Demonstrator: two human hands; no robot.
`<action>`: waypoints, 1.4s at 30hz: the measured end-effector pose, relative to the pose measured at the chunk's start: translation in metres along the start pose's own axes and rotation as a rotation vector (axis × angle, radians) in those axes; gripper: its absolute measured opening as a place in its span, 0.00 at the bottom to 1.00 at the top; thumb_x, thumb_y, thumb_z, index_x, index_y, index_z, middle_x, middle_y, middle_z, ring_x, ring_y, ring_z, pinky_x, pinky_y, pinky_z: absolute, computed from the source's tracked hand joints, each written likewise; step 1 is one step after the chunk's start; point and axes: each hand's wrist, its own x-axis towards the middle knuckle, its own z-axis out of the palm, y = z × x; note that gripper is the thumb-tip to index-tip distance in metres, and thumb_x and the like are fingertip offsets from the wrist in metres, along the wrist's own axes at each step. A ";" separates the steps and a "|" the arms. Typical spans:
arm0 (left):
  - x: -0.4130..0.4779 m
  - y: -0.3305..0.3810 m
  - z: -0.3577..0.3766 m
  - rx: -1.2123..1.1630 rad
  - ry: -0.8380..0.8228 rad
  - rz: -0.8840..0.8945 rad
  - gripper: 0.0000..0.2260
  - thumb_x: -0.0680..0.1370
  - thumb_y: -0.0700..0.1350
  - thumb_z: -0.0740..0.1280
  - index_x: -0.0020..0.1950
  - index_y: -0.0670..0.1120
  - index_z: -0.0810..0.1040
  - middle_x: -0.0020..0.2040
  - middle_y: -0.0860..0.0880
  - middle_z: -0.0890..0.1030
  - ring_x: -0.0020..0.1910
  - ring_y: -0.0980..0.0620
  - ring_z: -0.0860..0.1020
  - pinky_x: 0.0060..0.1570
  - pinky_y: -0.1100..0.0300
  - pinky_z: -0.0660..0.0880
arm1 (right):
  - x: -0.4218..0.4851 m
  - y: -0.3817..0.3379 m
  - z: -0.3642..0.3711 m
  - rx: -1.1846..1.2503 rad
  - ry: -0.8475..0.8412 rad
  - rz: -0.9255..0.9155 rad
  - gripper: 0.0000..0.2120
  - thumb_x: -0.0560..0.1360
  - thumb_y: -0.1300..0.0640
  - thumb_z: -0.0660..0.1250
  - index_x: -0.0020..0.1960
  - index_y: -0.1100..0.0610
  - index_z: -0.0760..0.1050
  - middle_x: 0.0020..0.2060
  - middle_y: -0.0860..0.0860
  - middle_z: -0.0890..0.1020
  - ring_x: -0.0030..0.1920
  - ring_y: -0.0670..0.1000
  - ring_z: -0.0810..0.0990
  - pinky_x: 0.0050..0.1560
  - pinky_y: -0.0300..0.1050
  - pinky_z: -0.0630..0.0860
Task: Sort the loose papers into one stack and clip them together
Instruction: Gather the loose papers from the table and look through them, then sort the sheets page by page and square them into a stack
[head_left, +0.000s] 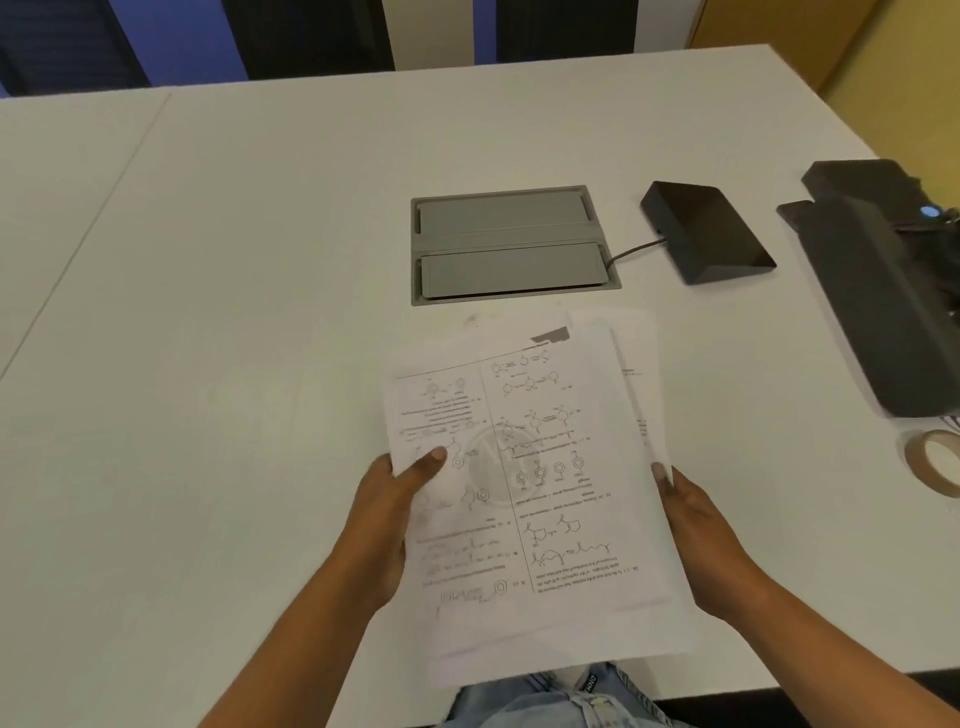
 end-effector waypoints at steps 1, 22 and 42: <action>0.001 0.001 0.000 -0.035 -0.055 -0.048 0.15 0.77 0.50 0.70 0.64 0.53 0.78 0.57 0.49 0.86 0.55 0.44 0.84 0.54 0.41 0.80 | 0.002 -0.002 0.001 0.011 0.011 0.035 0.14 0.80 0.42 0.51 0.51 0.41 0.74 0.38 0.39 0.85 0.40 0.40 0.84 0.35 0.31 0.78; 0.030 0.004 0.034 0.183 0.026 0.526 0.13 0.74 0.41 0.73 0.52 0.58 0.79 0.45 0.63 0.85 0.48 0.59 0.84 0.41 0.63 0.81 | 0.044 -0.034 0.018 -0.215 0.055 -0.348 0.13 0.74 0.61 0.71 0.50 0.42 0.79 0.44 0.37 0.86 0.49 0.40 0.84 0.44 0.32 0.79; 0.045 0.035 0.020 -0.039 -0.222 0.286 0.19 0.74 0.53 0.70 0.64 0.52 0.77 0.61 0.47 0.84 0.59 0.44 0.82 0.56 0.42 0.80 | 0.045 -0.025 -0.005 -0.159 -0.076 -0.154 0.11 0.75 0.57 0.67 0.55 0.60 0.81 0.47 0.54 0.88 0.46 0.56 0.87 0.42 0.45 0.83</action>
